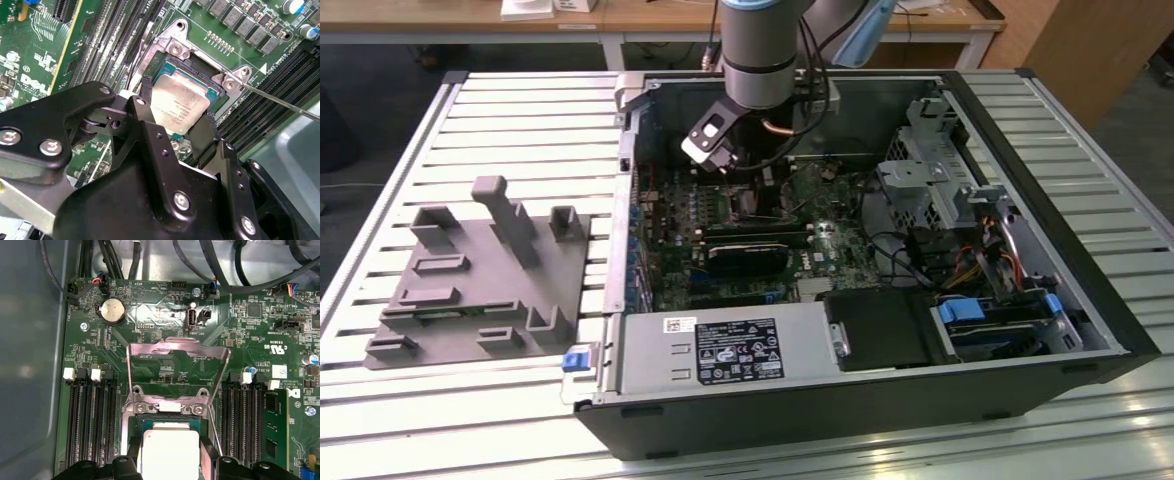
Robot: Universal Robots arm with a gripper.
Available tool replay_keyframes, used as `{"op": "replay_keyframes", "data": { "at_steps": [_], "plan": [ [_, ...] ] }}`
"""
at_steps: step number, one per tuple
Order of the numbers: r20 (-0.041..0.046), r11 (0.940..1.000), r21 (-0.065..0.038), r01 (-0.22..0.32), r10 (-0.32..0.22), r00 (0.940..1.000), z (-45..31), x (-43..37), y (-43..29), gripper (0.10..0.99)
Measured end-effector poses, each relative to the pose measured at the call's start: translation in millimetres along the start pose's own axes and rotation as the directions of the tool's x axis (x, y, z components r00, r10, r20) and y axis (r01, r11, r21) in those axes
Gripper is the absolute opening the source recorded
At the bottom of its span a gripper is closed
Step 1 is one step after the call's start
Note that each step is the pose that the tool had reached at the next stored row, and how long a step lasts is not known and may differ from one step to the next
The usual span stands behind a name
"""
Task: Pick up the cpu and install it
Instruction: 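Place the cpu into insertion slot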
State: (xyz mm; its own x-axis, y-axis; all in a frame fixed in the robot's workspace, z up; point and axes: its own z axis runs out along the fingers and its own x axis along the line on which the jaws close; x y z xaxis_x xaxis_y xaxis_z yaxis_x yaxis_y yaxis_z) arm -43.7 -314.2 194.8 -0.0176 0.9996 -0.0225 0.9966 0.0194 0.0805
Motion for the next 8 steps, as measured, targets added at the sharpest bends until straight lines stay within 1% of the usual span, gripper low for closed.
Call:
{"op": "replay_keyframes", "data": {
  "at_steps": [3,8],
  "plan": [
    [0.0003,1.0,0.0,0.0,0.0,1.0,2.1,0.5,-0.2,0.541],
    [0.0001,1.0,0.0,0.0,0.0,1.0,2.3,0.5,-0.2,0.541]
  ]
}}
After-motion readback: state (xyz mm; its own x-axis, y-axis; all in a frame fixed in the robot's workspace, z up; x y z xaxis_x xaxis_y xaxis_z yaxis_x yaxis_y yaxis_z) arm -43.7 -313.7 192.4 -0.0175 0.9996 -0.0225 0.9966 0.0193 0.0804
